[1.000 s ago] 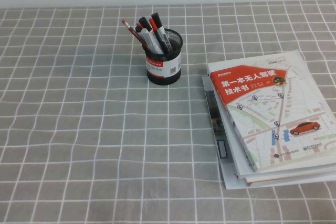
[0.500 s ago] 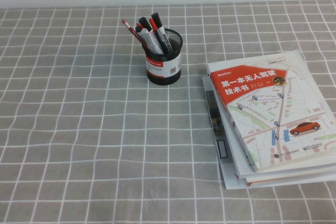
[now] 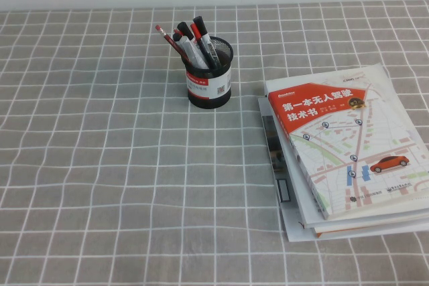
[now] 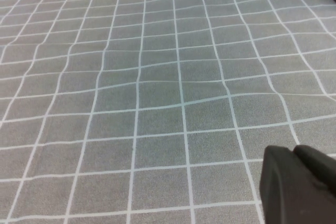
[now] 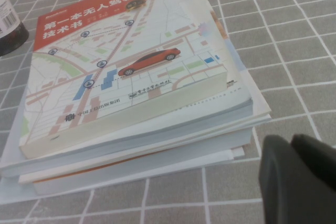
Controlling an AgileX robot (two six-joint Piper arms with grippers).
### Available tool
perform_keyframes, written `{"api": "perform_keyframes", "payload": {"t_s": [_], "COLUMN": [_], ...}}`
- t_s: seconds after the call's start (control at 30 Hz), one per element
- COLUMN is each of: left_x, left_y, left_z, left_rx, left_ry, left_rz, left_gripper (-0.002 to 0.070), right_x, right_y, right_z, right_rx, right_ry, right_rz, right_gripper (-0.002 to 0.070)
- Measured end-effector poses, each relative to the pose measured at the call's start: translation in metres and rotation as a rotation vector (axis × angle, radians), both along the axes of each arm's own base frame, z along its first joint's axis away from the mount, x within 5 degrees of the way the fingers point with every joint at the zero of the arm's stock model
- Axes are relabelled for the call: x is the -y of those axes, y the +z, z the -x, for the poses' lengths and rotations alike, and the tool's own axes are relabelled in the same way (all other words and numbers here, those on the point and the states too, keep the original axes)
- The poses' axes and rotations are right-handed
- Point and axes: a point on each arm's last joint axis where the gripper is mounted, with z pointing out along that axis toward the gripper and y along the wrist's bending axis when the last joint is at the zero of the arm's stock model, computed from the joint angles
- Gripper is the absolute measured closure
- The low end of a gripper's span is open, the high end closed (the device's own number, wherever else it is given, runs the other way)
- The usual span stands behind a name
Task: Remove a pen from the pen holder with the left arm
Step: 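Take a marker out of the pen holder and lay it on the table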
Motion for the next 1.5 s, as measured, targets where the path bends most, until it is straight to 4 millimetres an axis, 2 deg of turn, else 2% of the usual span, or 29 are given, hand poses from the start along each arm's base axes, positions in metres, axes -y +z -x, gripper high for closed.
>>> {"api": "perform_keyframes", "payload": {"t_s": [0.17, 0.23, 0.4, 0.57, 0.8, 0.9, 1.07, 1.17, 1.33, 1.4, 1.5], "left_x": [0.002, 0.004, 0.005, 0.001, -0.003, -0.001, 0.007, 0.009, 0.013, 0.016, 0.027], "left_y": [0.001, 0.007, 0.024, 0.031, 0.038, 0.038, 0.068, 0.095, 0.134, 0.144, 0.152], "left_z": [0.000, -0.002, -0.004, -0.004, -0.004, -0.004, -0.008, -0.021, -0.062, -0.082, -0.110], "left_rx": [0.011, 0.058, 0.197, 0.272, 0.361, 0.331, 0.224, 0.174, 0.089, 0.048, -0.019], "left_ry": [0.003, 0.013, 0.068, 0.097, 0.118, 0.107, 0.040, 0.016, -0.006, -0.013, -0.061], "left_rz": [0.080, 0.209, 0.692, 0.833, 0.869, 0.869, 0.707, 0.579, 0.431, 0.413, 0.400], "left_gripper": [0.0678, 0.0678, 0.0678, 0.0678, 0.0678, 0.0678, 0.0678, 0.0678, 0.0658, 0.0617, 0.0506], "right_x": [0.000, 0.000, 0.000, 0.000, 0.000, 0.000, 0.000, 0.000, 0.000, 0.000, 0.000], "right_y": [0.000, 0.000, 0.000, 0.000, 0.000, 0.000, 0.000, 0.000, 0.000, 0.000, 0.000], "right_z": [0.000, 0.000, 0.000, 0.000, 0.000, 0.000, 0.000, 0.000, 0.000, 0.000, 0.000], "right_rx": [0.000, 0.000, 0.000, 0.000, 0.000, 0.000, 0.000, 0.000, 0.000, 0.000, 0.000], "right_ry": [0.000, 0.000, 0.000, 0.000, 0.000, 0.000, 0.000, 0.000, 0.000, 0.000, 0.000], "right_rz": [0.000, 0.000, 0.000, 0.000, 0.000, 0.000, 0.000, 0.000, 0.000, 0.000, 0.000], "right_gripper": [0.0689, 0.0689, 0.0689, 0.0689, 0.0689, 0.0689, 0.0689, 0.0689, 0.0689, 0.0689, 0.0688]}}
